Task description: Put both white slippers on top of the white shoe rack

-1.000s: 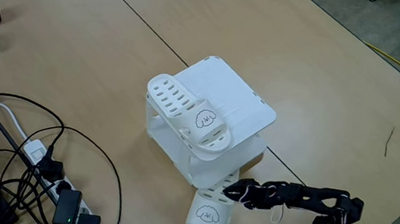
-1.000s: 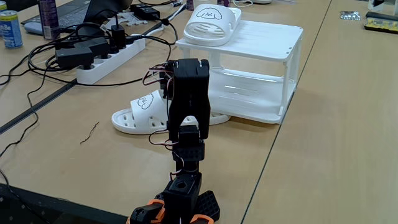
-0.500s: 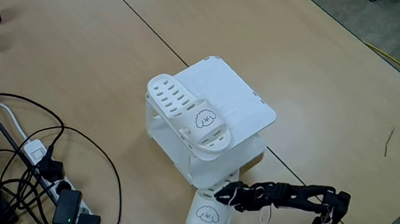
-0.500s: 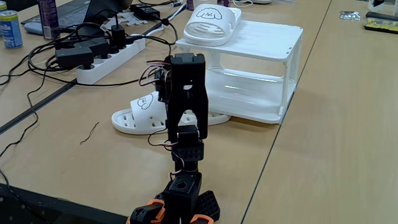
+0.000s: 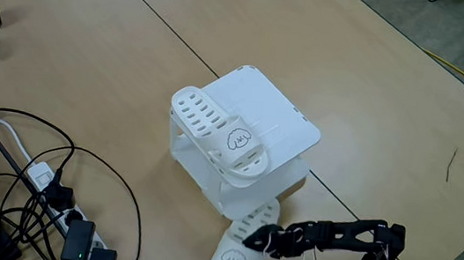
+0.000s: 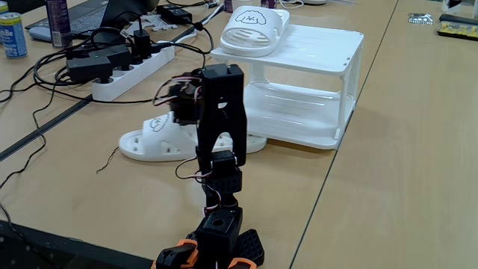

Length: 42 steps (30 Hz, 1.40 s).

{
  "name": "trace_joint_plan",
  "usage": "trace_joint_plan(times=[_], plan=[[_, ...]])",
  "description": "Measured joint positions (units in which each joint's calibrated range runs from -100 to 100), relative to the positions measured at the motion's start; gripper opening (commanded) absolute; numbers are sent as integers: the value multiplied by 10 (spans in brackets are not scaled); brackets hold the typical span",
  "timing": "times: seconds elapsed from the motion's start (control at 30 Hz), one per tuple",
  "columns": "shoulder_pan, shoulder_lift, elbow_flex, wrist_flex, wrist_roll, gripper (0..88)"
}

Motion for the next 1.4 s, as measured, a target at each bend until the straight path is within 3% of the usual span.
trace_joint_plan(times=[0.8,0.9,1.17,1.27,1.4], plan=[[-143,0,0,0,0,8],[-117,0,0,0,0,8],[59,-49,16,0,0,8],[61,-105,39,0,0,8],[-2,-180,52,0,0,8]])
